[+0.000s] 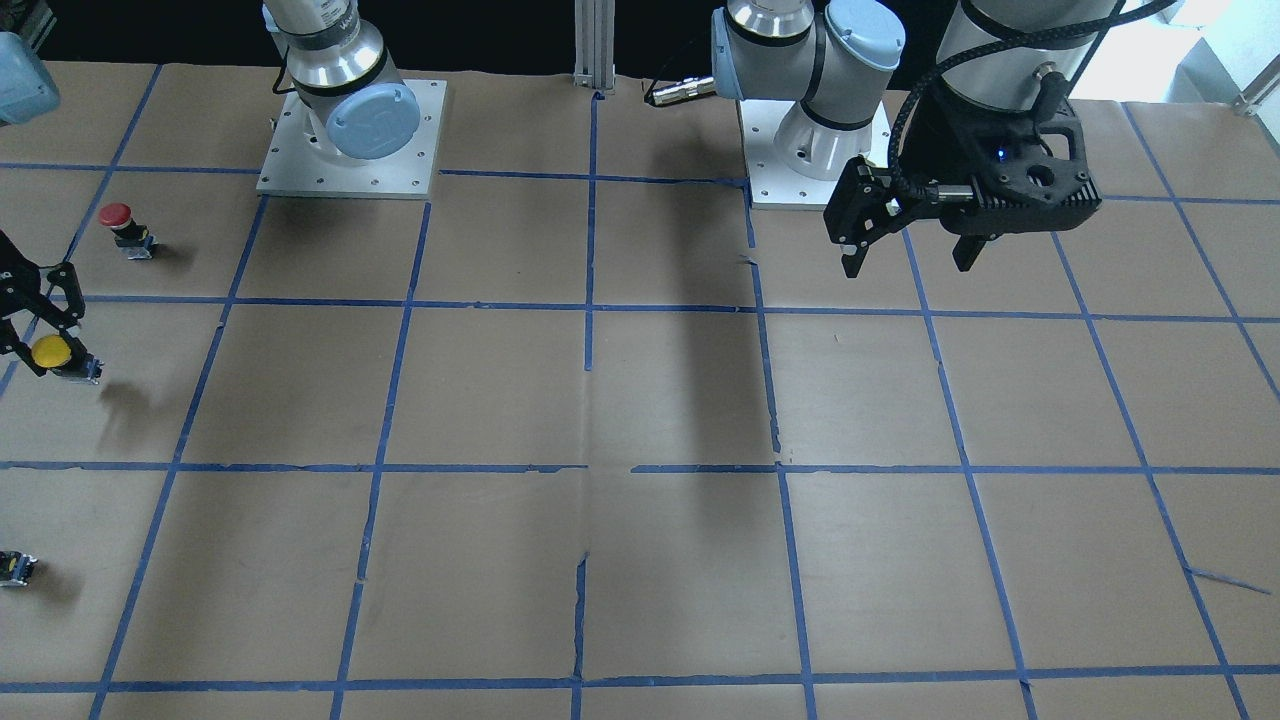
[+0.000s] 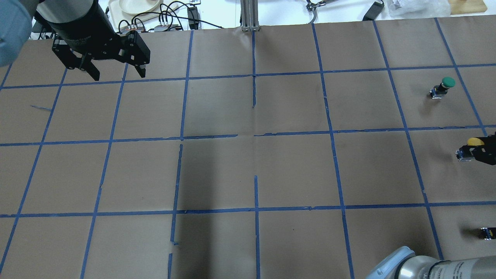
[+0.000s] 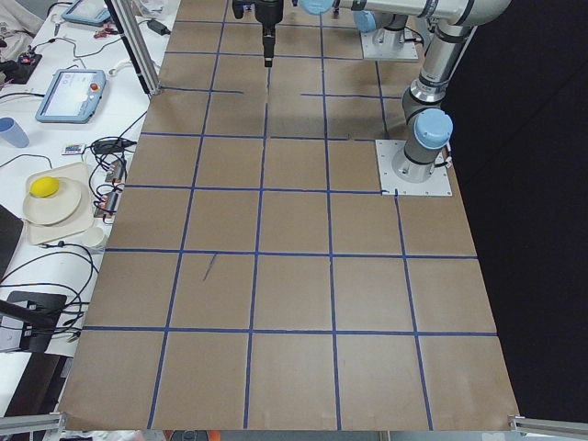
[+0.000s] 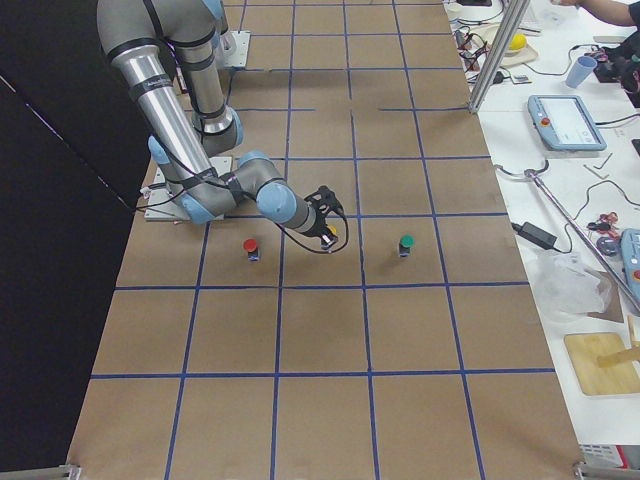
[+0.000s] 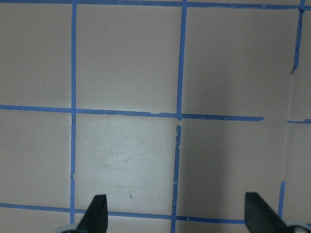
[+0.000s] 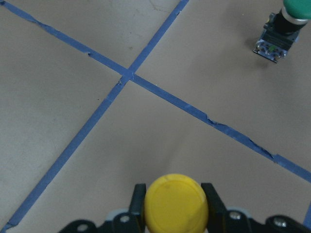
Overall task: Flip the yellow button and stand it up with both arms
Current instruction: 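Set the yellow button upright on the table with the right gripper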
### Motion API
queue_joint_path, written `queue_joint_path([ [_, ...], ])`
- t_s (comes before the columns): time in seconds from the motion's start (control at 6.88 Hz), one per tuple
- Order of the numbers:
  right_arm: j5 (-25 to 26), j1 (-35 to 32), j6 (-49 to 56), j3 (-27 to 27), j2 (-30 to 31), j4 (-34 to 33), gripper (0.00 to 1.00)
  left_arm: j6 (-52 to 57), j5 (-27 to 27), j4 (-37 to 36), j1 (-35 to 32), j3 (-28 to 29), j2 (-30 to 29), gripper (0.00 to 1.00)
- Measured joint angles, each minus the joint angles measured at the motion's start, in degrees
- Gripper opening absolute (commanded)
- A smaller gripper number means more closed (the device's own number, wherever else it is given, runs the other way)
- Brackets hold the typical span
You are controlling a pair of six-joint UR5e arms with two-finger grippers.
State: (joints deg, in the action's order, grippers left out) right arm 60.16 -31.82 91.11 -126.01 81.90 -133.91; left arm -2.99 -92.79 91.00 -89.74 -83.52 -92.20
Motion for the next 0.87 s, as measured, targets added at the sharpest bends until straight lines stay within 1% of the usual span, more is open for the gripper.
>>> queue_joint_path([
  [0.44,-1.68,0.92,0.83,-0.18,-1.37,-0.51,0.2,-0.64,1.8,0.33,0.01,0.06,0.01,1.0],
  [0.58,-1.79,0.94,0.88,-0.2,-1.55,-0.54,0.32,-1.12,2.59,0.6,0.08,0.12,-0.01,1.0],
  [0.73,-1.8,0.96,0.9,-0.2,-1.65,-0.42,0.38,-1.34,3.24,1.4,0.18,0.16,-0.05,1.0],
  [0.87,-1.8,0.96,0.89,-0.21,-1.82,-0.29,0.5,-1.39,3.31,2.54,0.31,0.24,-0.03,1.0],
])
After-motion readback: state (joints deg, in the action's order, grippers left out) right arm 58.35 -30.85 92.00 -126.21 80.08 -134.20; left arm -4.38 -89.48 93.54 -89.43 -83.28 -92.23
